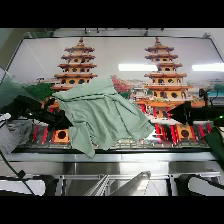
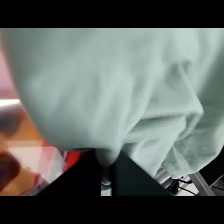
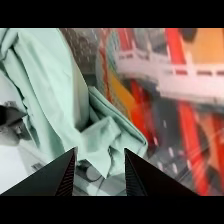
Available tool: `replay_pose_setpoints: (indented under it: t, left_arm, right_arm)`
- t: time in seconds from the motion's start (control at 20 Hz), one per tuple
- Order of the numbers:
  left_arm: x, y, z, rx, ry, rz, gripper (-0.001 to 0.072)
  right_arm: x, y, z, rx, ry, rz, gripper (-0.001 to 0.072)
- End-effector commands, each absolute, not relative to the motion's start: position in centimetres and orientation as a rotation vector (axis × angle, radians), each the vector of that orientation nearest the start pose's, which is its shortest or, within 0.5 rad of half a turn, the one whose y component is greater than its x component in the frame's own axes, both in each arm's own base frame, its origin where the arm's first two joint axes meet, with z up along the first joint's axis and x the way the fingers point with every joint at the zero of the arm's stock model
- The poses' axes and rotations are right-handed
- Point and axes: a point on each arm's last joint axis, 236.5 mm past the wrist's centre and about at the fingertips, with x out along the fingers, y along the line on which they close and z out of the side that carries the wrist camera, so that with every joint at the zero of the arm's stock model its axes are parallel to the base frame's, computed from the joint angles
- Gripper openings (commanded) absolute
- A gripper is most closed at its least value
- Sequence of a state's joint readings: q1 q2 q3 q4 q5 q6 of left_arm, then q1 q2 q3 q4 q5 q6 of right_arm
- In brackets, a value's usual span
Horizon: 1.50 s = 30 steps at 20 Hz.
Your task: Fold the shirts.
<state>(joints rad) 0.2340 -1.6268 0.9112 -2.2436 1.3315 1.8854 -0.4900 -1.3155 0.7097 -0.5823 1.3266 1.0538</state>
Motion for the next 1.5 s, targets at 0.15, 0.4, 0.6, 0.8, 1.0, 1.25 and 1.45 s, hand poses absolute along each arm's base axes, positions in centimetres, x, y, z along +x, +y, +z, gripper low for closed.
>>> replay_pose_setpoints:
  t: [0.15,0.4,0.6,0.8,1.0,1.25,1.45]
  left_arm:
    - [29.8,-8.4,-11.4,-0.719,1.737,-0.399,0.0018]
    - [30.7,-8.3,-10.5,-0.706,1.719,-0.416,0.0018]
    - [30.6,-8.4,-10.4,-0.694,1.719,-0.435,0.0018]
    - [30.6,-8.4,-10.4,-0.689,1.717,-0.441,0.0019]
    - [30.8,-8.3,-10.5,-0.678,1.704,-0.447,0.0019]
    - [31.1,-9.2,-7.3,-0.699,1.68,-0.589,0.0019]
    - [31.9,-6.3,-2.3,-0.697,1.6,-0.61,0.0019]
  right_arm:
    - [24.3,6.9,-6.6,1.002,1.41,0.329,0.0502]
    - [21.1,10.7,-11.1,0.915,1.51,0.293,0.0498]
    - [22.5,14.0,-11.7,0.865,1.469,0.284,0.0498]
    - [27.5,14.4,-11.1,0.937,1.274,0.213,0.0498]
    - [31.1,15.5,-10.8,1.028,1.213,0.257,0.0344]
    - [38.9,15.9,-5.0,1.053,1.047,0.44,0.002]
    - [47.9,6.7,4.1,1.0,0.818,0.368,0.0021]
